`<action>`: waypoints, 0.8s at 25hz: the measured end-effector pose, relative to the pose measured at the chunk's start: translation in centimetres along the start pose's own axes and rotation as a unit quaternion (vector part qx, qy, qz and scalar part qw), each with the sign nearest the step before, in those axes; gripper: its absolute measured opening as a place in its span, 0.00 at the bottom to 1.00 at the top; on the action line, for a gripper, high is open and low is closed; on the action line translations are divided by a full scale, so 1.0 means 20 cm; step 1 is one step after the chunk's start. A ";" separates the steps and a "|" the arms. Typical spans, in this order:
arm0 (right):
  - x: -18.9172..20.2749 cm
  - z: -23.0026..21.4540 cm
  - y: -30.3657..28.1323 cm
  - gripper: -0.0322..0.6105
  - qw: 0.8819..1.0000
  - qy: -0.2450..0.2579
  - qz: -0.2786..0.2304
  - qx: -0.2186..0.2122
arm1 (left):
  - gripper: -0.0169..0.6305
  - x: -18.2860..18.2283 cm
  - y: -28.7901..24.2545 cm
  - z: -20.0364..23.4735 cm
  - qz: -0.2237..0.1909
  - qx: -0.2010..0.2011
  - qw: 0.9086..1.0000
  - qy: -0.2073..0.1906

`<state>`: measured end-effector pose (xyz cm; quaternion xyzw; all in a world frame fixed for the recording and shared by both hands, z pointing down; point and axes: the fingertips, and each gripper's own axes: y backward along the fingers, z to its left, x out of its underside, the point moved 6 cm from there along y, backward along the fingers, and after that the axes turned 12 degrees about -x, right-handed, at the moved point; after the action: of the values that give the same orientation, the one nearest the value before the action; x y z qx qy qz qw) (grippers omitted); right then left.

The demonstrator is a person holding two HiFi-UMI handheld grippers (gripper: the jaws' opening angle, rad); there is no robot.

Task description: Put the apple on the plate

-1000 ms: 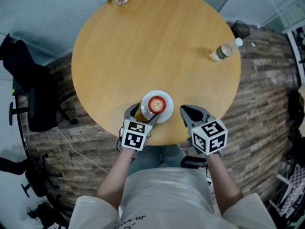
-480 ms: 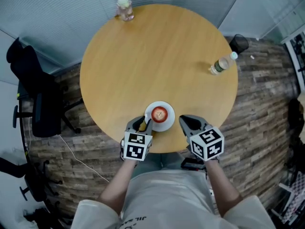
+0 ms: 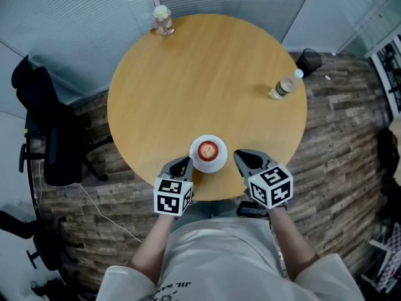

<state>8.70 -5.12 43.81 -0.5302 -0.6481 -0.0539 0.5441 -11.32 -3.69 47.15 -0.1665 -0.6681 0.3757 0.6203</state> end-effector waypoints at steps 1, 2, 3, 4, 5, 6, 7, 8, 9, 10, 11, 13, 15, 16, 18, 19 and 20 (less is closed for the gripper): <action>0.00 0.00 0.01 0.10 1.000 0.001 -0.002 0.001 | 0.03 0.00 0.01 -0.01 -0.001 0.001 1.000 0.002; 0.00 0.01 0.02 0.10 1.000 0.002 -0.004 0.002 | 0.03 0.00 0.02 -0.01 -0.002 0.001 1.000 0.003; -0.01 0.01 0.03 0.10 1.000 0.003 -0.005 0.003 | 0.03 -0.01 0.03 -0.01 -0.003 0.001 1.000 0.004; -0.01 0.02 0.04 0.10 1.000 0.003 -0.006 0.005 | 0.03 -0.02 0.04 -0.02 -0.004 0.000 1.000 0.005; -0.02 0.02 0.05 0.10 1.000 0.004 -0.007 0.006 | 0.03 -0.02 0.05 -0.03 -0.006 0.001 1.000 0.007; -0.02 0.02 0.06 0.10 1.000 0.007 -0.008 0.006 | 0.03 -0.02 0.06 -0.03 -0.009 0.002 1.000 0.008; -0.03 0.03 0.07 0.10 1.000 0.011 -0.008 0.006 | 0.03 -0.03 0.07 -0.04 -0.012 0.002 1.000 0.008; -0.03 0.03 0.08 0.10 1.000 0.017 -0.008 0.004 | 0.03 -0.03 0.08 -0.05 -0.014 0.003 1.000 0.006; -0.03 0.04 0.08 0.10 1.000 0.022 -0.006 0.003 | 0.03 -0.03 0.09 -0.06 -0.015 0.003 1.000 0.004; -0.03 0.04 0.09 0.10 1.000 0.026 -0.005 0.002 | 0.03 -0.02 0.10 -0.06 -0.016 0.002 1.000 0.003; -0.03 0.05 0.10 0.10 1.000 0.028 -0.004 0.001 | 0.03 -0.02 0.11 -0.07 -0.016 0.002 1.000 0.002; -0.03 0.05 0.10 0.10 1.000 0.027 -0.005 -0.003 | 0.03 -0.01 0.13 -0.07 -0.015 0.000 1.000 0.003; -0.03 0.06 0.10 0.10 1.000 0.029 -0.006 -0.006 | 0.03 0.00 0.14 -0.07 -0.015 -0.002 1.000 0.006; -0.03 0.07 0.10 0.10 0.999 0.031 -0.006 -0.008 | 0.03 0.00 0.14 -0.06 -0.016 -0.003 1.000 0.007; -0.03 0.07 0.10 0.10 0.999 0.034 -0.006 -0.010 | 0.03 -0.01 0.15 -0.06 -0.019 -0.006 1.000 0.009; -0.04 0.07 0.10 0.10 0.999 0.035 -0.006 -0.010 | 0.03 -0.02 0.16 -0.05 -0.021 -0.008 1.000 0.010; -0.04 0.07 0.10 0.10 0.999 0.036 -0.006 -0.011 | 0.03 -0.03 0.17 -0.04 -0.023 -0.010 1.000 0.012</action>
<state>9.24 -3.86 41.63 -0.5299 -0.6306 -0.0831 0.5609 -11.19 -1.56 44.36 -0.1614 -0.6682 0.3523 0.6350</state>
